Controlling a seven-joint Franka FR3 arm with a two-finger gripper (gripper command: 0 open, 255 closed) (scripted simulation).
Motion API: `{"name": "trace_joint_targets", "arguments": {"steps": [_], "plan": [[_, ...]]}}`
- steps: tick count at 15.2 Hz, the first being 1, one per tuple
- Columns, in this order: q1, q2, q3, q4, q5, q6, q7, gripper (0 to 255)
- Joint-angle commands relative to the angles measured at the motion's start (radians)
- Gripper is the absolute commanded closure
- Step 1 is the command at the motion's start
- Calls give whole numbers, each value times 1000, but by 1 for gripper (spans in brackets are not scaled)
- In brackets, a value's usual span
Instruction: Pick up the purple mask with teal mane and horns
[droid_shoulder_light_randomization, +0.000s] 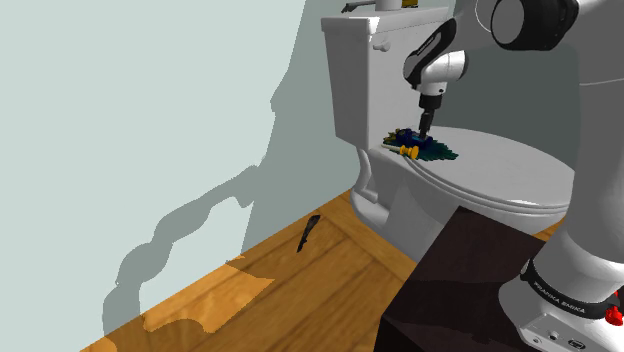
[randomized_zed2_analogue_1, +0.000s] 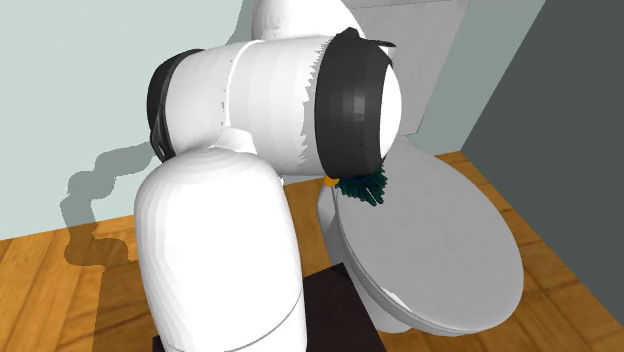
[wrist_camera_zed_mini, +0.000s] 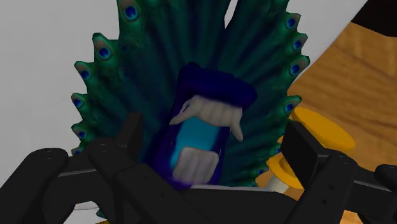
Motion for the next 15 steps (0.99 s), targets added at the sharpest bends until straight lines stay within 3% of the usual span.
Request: {"name": "trace_joint_targets", "arguments": {"steps": [1,4,5,15], "plan": [[-4,16,5,-8,10,22,-6,0],[-7,29,10,-12,17,38,-11,0],[-7,29,10,-10,17,37,-11,255],[-5,20,7,-9,12,28,-8,255]]}}
